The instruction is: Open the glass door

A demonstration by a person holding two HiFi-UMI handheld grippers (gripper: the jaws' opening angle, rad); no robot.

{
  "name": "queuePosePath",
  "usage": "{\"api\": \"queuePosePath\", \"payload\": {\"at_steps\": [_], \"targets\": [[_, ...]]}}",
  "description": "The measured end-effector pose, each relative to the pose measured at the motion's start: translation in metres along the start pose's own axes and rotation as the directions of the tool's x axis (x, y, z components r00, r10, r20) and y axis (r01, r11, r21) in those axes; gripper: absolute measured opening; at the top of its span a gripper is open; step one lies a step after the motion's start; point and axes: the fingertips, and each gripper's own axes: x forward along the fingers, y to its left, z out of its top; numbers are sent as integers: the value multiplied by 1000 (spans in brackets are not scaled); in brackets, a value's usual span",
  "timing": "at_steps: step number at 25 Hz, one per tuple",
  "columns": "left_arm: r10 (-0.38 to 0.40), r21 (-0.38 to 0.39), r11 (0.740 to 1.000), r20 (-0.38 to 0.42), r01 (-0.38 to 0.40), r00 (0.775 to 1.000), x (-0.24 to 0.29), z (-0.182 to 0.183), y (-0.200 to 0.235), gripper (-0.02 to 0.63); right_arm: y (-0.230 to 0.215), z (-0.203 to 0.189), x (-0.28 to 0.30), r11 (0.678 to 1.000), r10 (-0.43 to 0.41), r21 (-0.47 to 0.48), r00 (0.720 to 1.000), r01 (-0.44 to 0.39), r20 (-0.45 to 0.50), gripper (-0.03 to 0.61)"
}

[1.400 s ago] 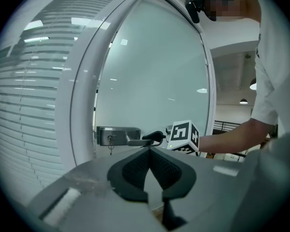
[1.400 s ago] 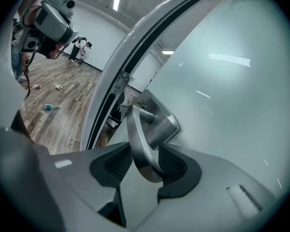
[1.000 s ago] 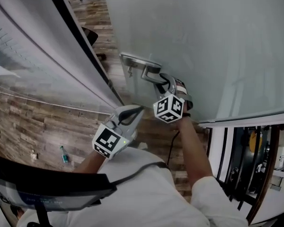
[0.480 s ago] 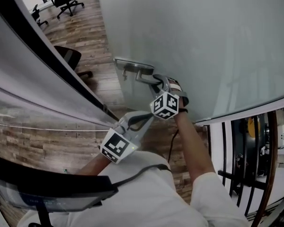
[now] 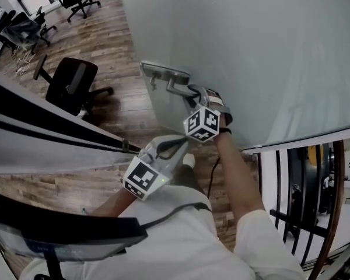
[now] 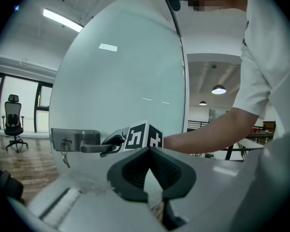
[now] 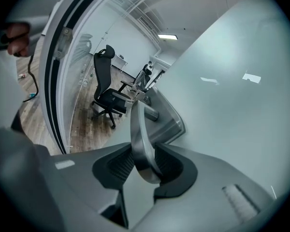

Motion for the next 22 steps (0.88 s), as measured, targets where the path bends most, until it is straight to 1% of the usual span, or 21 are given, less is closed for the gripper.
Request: {"api": "queuePosePath", "payload": {"at_steps": [4, 9, 12, 15, 19, 22], "targets": [[50, -19, 999, -2, -50, 999, 5, -11, 8, 0, 7, -1, 3, 1000, 21, -20, 1000, -21, 23, 110], [127, -21, 992, 12, -127, 992, 18, -12, 36, 0, 10, -3, 16, 997, 54, -57, 997, -51, 50, 89], [175, -29, 984, 14, -174, 984, 37, 0, 54, 0, -7, -5, 22, 997, 59, -60, 996, -56, 63, 83], [213, -40, 976, 16, -213, 977, 57, 14, 64, 0, -26, -12, 28, 998, 39, -50, 997, -36, 61, 83], [275, -42, 961, 16, -274, 961, 65, 6, 75, 0, -30, -18, 41, 999, 3, -39, 998, -1, 56, 83], [345, -62, 937, 14, -343, 939, 77, 19, 101, 0, -56, -25, 56, 1000, -3, -23, 999, 4, 38, 81]]}}
